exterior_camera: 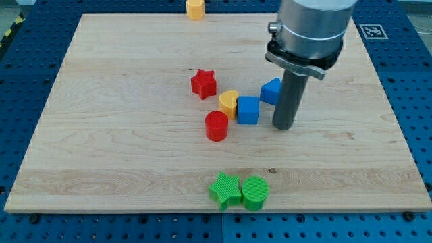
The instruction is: Move the blue triangle to the top of the blue cube
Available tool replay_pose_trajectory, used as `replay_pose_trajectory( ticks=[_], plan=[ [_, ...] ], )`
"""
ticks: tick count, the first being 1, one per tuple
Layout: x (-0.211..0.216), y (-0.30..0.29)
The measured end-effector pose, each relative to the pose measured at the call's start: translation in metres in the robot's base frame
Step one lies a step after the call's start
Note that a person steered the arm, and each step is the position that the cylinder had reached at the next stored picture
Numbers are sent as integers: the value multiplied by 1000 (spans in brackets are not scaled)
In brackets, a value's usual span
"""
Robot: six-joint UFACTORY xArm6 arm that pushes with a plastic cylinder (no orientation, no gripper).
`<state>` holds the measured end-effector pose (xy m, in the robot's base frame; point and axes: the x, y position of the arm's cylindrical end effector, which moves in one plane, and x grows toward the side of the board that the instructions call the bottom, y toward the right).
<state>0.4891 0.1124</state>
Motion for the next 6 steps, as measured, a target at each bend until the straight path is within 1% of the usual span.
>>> replay_pose_trajectory(
  ticks=[1,2,3,6],
  plan=[
    [-16,39],
    [-41,63],
    [-56,67],
    [-58,40]
  ],
)
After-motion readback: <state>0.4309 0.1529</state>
